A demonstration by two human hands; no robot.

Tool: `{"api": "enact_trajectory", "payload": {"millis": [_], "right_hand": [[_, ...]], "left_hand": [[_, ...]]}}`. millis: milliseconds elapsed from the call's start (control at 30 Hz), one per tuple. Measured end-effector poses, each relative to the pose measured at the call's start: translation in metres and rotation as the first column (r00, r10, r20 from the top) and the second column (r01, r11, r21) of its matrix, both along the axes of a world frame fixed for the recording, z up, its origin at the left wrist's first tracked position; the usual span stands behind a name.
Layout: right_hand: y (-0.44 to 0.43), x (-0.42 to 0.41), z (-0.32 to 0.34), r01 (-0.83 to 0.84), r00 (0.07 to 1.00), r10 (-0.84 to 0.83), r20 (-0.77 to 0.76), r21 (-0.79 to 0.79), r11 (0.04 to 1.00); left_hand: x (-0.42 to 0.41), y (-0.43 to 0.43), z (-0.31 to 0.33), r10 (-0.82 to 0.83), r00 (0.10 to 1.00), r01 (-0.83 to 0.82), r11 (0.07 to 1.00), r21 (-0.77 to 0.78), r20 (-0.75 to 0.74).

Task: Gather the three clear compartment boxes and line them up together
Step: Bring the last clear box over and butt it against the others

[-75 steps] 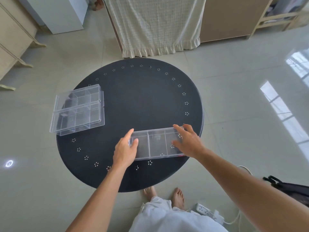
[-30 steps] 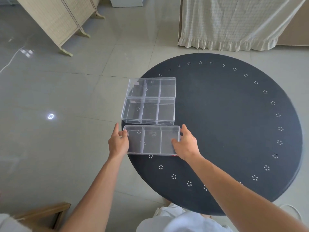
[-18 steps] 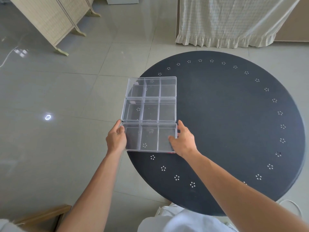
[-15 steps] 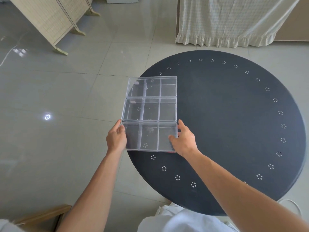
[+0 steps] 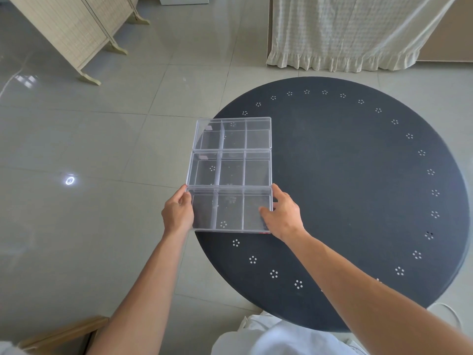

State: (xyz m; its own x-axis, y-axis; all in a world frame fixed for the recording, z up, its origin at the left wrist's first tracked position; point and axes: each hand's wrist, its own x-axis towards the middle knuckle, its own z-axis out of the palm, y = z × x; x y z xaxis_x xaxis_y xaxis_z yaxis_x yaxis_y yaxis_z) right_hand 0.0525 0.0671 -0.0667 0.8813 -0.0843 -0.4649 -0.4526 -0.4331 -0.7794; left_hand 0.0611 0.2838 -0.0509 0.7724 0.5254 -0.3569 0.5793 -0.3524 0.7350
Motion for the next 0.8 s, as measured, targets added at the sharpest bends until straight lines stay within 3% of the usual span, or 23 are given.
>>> {"api": "enact_trajectory", "payload": {"millis": [800], "right_hand": [[-0.025,-0.012,0.018,0.018,1.000,-0.018,-0.003,-0.049,0.999]], "left_hand": [[-0.004,-0.018,0.007,-0.063,0.998,0.062,0.997,0.040,0.029]]}}
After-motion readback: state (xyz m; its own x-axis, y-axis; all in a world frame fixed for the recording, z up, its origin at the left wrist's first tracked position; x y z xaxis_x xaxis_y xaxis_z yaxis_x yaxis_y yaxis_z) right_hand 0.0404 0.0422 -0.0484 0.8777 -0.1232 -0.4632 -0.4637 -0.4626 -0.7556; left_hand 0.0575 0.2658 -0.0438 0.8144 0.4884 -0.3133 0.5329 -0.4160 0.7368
